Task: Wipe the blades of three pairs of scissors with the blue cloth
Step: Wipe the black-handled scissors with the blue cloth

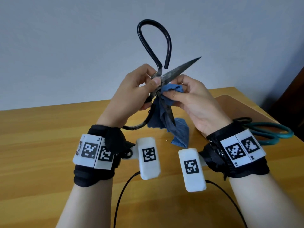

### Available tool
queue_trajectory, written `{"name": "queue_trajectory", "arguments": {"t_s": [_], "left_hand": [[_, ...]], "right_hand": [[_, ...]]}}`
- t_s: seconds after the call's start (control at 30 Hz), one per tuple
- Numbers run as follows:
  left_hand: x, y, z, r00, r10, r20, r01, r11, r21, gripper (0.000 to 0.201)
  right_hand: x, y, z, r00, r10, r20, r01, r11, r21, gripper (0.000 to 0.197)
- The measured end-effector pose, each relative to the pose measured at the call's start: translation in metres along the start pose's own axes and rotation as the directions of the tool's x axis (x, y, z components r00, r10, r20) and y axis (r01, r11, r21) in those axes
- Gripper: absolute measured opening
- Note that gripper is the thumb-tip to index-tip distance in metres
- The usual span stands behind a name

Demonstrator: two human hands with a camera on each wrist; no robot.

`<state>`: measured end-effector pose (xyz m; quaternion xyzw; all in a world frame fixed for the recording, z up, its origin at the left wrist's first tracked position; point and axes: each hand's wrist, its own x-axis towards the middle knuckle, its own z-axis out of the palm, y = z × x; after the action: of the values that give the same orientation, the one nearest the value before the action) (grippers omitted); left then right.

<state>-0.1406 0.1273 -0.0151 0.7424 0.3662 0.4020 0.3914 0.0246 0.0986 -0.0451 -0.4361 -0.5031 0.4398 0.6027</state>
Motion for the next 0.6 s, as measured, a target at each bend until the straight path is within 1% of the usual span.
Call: {"name": "queue_trajectory", "arguments": {"t_s": [0.07,0.23,0.37,0.43,0.5,0.6], "left_hand": [[0.001,0.001,0.002,0.999,0.001,-0.04,-0.001,1.0,-0.017,0.013],[0.001,-0.004,-0.006,0.982,-0.049,-0.18,0.036,0.997,-0.075,0.01],[0.001,-0.005,-0.015,0.969,-0.057,-0.241,0.034,0.994,-0.102,0.012],[0.001,-0.005,-0.017,0.967,-0.062,-0.248,0.034,0.993,-0.116,0.013],[0.0,-0.003,-0.017,0.972,-0.058,-0.228,0.033,0.993,-0.111,0.013],[-0.001,-0.001,-0.012,0.989,-0.05,-0.136,0.042,0.997,-0.06,0.012]], "right_hand": [[0.0,0.0,-0.001,1.0,0.0,0.016,0.0,1.0,-0.006,0.022],[-0.001,0.003,0.0,0.994,0.049,0.1,-0.035,0.99,-0.138,0.028],[-0.002,0.001,0.0,0.988,0.067,0.14,-0.038,0.978,-0.205,0.032],[-0.003,-0.001,-0.003,0.983,0.085,0.163,-0.045,0.971,-0.233,0.032],[-0.003,-0.001,-0.004,0.983,0.085,0.166,-0.042,0.968,-0.248,0.032],[-0.003,0.001,0.0,0.994,0.033,0.107,-0.015,0.985,-0.17,0.026]]}}
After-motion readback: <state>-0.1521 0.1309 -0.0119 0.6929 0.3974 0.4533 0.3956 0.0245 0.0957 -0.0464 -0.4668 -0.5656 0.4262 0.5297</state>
